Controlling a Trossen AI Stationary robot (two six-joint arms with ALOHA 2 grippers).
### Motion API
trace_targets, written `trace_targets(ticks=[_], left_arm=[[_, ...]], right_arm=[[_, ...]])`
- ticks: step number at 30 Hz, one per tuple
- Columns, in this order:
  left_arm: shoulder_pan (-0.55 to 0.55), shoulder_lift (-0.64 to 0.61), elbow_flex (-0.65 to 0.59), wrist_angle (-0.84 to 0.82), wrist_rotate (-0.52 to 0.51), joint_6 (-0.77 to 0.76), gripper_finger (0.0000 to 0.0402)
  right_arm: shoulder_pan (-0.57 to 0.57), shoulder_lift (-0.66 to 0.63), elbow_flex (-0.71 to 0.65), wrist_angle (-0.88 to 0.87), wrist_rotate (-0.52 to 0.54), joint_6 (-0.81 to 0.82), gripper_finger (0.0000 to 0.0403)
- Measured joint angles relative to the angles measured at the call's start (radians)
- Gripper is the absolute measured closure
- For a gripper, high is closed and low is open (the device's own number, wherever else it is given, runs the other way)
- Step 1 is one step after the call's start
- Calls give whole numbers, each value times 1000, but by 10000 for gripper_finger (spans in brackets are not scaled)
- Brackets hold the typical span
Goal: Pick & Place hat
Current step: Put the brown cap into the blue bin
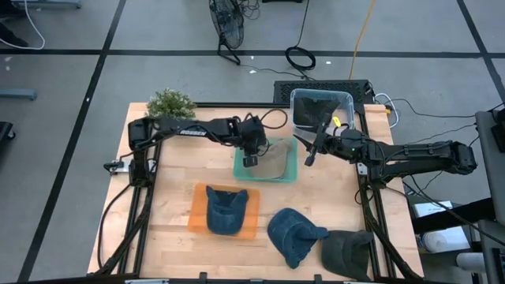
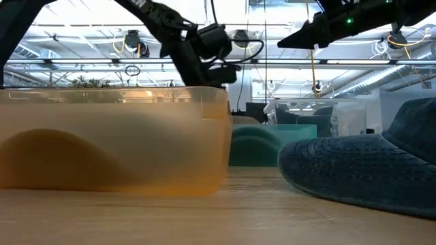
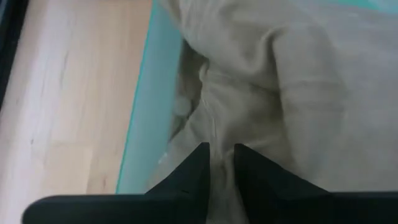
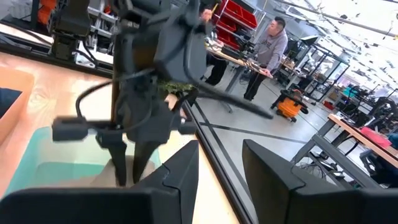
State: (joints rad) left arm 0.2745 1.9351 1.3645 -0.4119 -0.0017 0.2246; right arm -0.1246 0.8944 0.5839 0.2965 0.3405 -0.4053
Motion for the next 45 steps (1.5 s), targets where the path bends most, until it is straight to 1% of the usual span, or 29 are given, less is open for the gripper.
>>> trace_targets(ticks=[3, 7, 12, 17, 20, 22, 24, 26, 28, 32, 34, 38, 45], left_arm=[[9, 3, -63, 86, 1, 1, 316], [20, 3, -105, 134, 4, 1, 316], [28, -10, -86, 113, -3, 2, 316], [28, -67, -46, 125, -6, 6, 316], [27, -106, -44, 154, -5, 0, 316], [23, -123, -44, 200, 1, -31, 316], [15, -128, -42, 239, 32, -54, 316], [-4, -112, -41, 262, 59, -55, 316], [-28, -82, -42, 280, 56, -50, 316], [-56, -23, -43, 308, -26, -43, 316], [-57, 1, -42, 349, -48, -54, 316], [-57, 48, -43, 370, -47, -73, 316], [-57, 65, -43, 375, -45, -70, 316]], right_arm=[[0, 0, 0, 3, 0, 0, 287], [0, 0, 0, 5, -1, 0, 287], [0, 0, 0, 6, -1, 0, 287], [0, 0, 0, 5, -1, 0, 287], [0, 0, 0, 5, -1, 0, 287], [0, 0, 0, 6, -1, 0, 287], [0, 0, 0, 6, -1, 0, 287], [0, 0, 0, 7, -1, 0, 287], [0, 0, 0, 13, -2, 0, 287], [2, 0, 0, 21, -2, 0, 287], [2, 0, 0, 21, -2, 0, 287], [2, 0, 0, 24, -3, 0, 287], [2, 0, 0, 21, -3, 0, 287]])
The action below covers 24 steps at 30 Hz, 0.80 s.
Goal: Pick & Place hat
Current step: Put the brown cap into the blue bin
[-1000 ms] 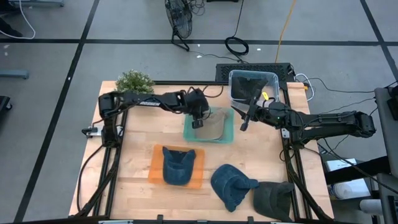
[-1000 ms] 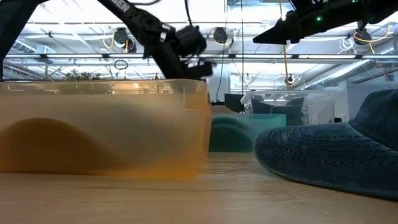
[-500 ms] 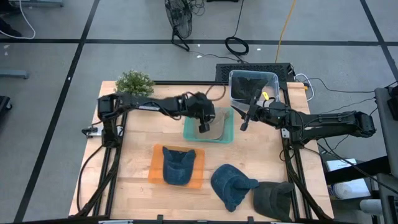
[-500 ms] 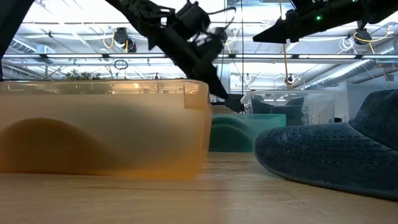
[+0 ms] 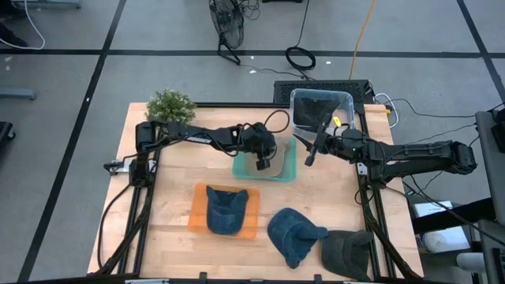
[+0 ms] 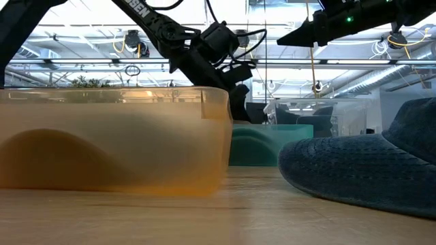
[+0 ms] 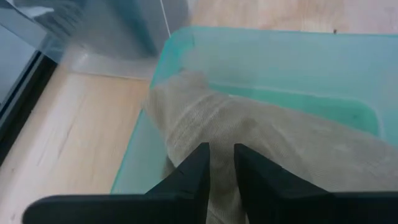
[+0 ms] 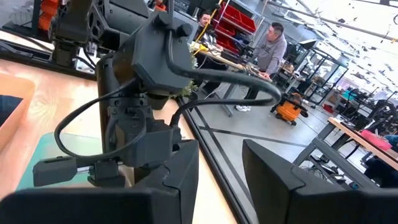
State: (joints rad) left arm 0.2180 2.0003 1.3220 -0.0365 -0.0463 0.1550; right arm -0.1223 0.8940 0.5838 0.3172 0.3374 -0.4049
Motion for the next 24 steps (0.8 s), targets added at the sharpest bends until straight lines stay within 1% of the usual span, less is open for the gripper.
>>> trace_targets(ticks=[6, 19, 24], left_arm=[[3, 1, 0, 20, 1, -1, 316], [2, 42, 0, 59, 3, -35, 316], [2, 52, 0, 73, -1, -19, 316]], right_arm=[[0, 0, 0, 0, 0, 0, 287], [0, 0, 0, 0, -1, 11, 287], [0, 0, 0, 0, -1, 11, 287]])
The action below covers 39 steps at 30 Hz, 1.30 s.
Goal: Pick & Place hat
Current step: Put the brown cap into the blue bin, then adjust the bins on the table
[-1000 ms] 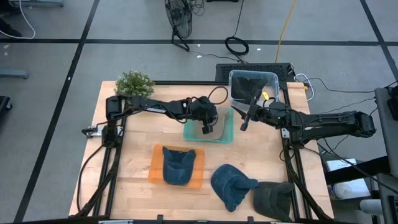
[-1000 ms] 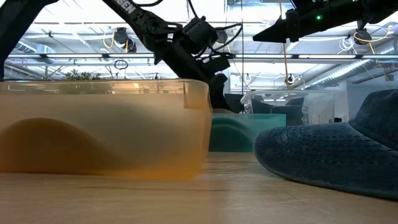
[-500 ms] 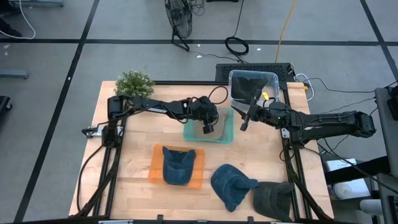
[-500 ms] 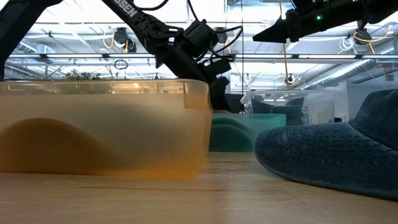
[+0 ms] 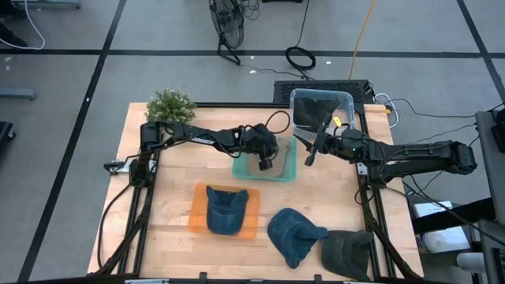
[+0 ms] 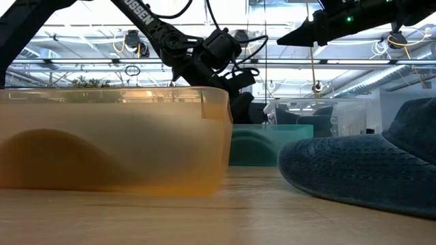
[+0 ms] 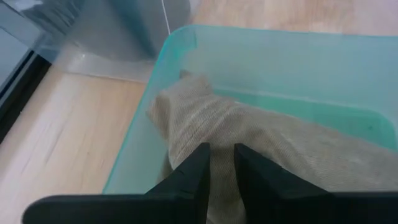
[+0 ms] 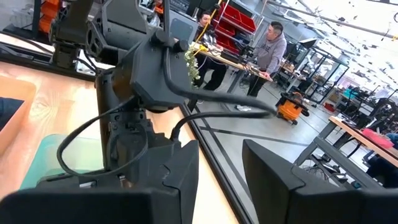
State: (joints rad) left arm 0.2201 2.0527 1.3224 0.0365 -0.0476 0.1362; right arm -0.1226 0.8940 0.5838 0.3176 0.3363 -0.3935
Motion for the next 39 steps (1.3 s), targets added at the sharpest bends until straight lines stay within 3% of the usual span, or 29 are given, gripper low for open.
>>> trace_targets(ticks=[8, 19, 26, 29, 33, 36, 39], left_arm=[[4, -16, 0, 0, -18, 35, 316], [4, -136, -1, -183, -144, 44, 316], [-14, -275, -19, -395, -230, 23, 316], [-26, -359, -76, -419, -298, 14, 326], [-21, -497, -211, -368, -342, -1, 366], [-6, -614, -326, -278, -329, -17, 394], [7, -726, -424, -152, -258, -19, 386]], right_arm=[[0, 0, 0, -1, 0, 12, 287], [-10, 9, 0, -4, -4, 75, 287], [-73, 9, -1, -86, -200, 218, 287], [-95, 9, -1, -116, -260, 275, 287], [-115, 8, -1, -179, -223, 310, 287], [-150, 9, 17, -296, -145, 363, 287], [-197, 18, 32, -373, -126, 445, 287]])
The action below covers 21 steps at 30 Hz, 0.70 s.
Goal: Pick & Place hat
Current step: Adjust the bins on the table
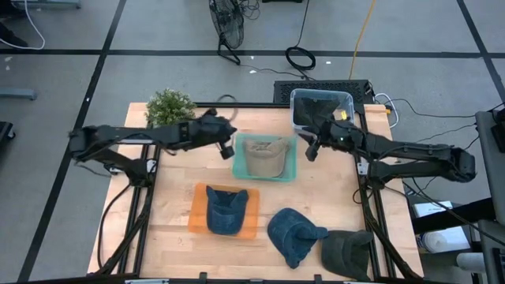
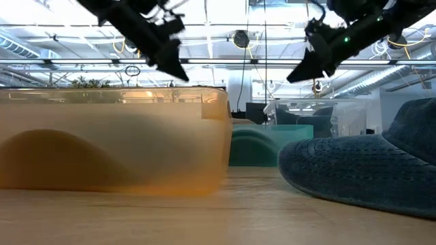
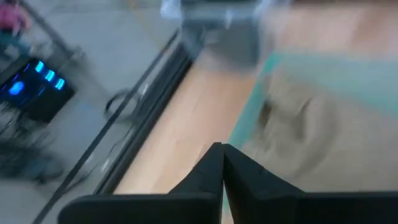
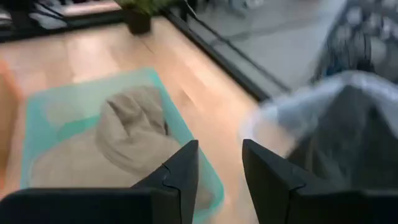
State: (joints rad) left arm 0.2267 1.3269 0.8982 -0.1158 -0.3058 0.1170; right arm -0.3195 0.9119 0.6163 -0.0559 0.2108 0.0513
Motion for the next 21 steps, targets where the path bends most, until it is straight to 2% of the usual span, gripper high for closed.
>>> trace_targets(ticks=[4, 6, 13, 17, 21], left_arm=[[-1, -116, -85, 124, 112, -2, 369], [-4, -163, -103, 123, 150, 19, 368], [-7, -266, -104, 85, 189, 47, 383], [-13, -297, -104, 35, 223, 67, 396], [-20, -336, -104, 14, 225, 85, 387]], right_arm=[[-36, 25, 0, -81, -2, 134, 287], [-39, 43, 0, -116, -2, 202, 287], [48, 129, -1, -181, -1, 430, 287], [105, 192, -1, -202, 83, 529, 287], [153, 272, -1, -208, 134, 619, 287]])
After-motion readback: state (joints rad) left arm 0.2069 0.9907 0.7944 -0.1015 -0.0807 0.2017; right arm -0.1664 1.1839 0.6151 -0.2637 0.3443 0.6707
